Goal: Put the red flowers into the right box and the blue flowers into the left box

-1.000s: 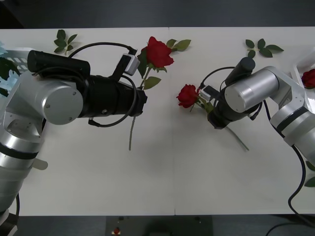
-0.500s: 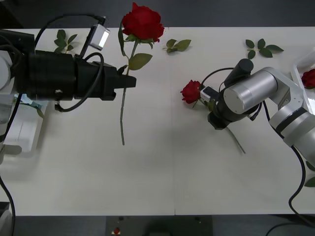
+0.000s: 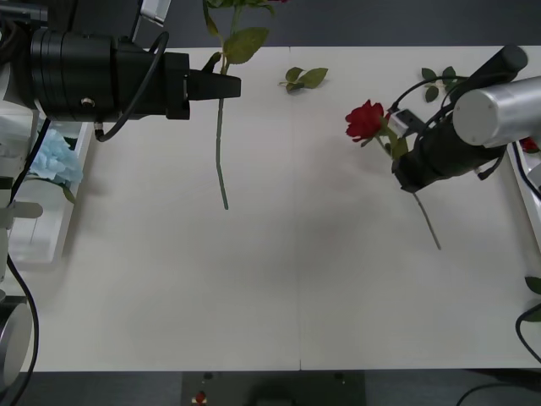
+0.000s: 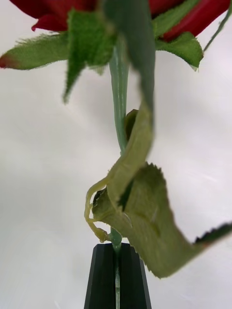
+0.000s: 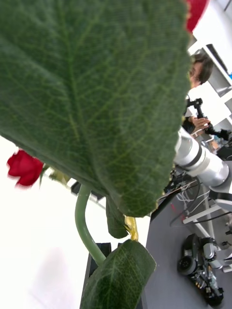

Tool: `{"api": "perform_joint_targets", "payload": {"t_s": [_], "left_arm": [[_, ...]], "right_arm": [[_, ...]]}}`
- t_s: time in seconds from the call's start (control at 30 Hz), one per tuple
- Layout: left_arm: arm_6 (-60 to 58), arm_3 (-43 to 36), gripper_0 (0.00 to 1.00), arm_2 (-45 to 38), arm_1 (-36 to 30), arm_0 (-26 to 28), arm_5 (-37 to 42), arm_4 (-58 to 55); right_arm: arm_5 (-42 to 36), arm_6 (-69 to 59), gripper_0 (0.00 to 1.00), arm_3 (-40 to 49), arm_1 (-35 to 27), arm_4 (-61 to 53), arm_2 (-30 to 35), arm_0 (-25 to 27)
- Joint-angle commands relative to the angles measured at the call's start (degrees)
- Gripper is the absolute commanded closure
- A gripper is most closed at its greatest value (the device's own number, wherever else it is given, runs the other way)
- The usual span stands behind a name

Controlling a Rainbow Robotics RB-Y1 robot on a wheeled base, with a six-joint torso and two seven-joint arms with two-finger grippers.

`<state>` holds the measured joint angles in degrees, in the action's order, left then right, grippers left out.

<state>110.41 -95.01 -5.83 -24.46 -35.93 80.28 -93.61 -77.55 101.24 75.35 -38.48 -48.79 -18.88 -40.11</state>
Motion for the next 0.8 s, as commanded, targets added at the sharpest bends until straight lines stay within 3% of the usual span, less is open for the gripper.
{"api": "perform_joint_targets", "payload": {"t_s": [0.03,0.23,0.4,0.6,0.8], "left_arm": [[4.37,0.26,1.00,0.29,-0.32,-2.30,-0.13,-1.40],[4.29,0.35,1.00,0.47,-0.32,-2.21,0.22,-1.49],[4.37,0.35,1.00,0.47,-0.32,-2.21,0.22,-1.49],[4.37,0.35,1.00,0.47,-0.32,-2.21,0.22,-1.49],[4.37,0.35,1.00,0.47,-0.32,-2.21,0.22,-1.49]], "right_arm": [[-0.32,1.33,0.98,5.25,-10.13,-2.62,1.56,-1.81],[-0.49,0.89,0.98,5.77,-19.97,-3.94,3.23,-1.81],[-0.76,0.89,0.98,0.76,-27.71,-6.93,3.23,-1.81],[2.23,1.86,0.98,-9.52,-30.43,-6.58,3.23,-1.81],[10.05,2.82,0.98,-18.04,-29.99,-1.74,3.06,-1.81]]}}
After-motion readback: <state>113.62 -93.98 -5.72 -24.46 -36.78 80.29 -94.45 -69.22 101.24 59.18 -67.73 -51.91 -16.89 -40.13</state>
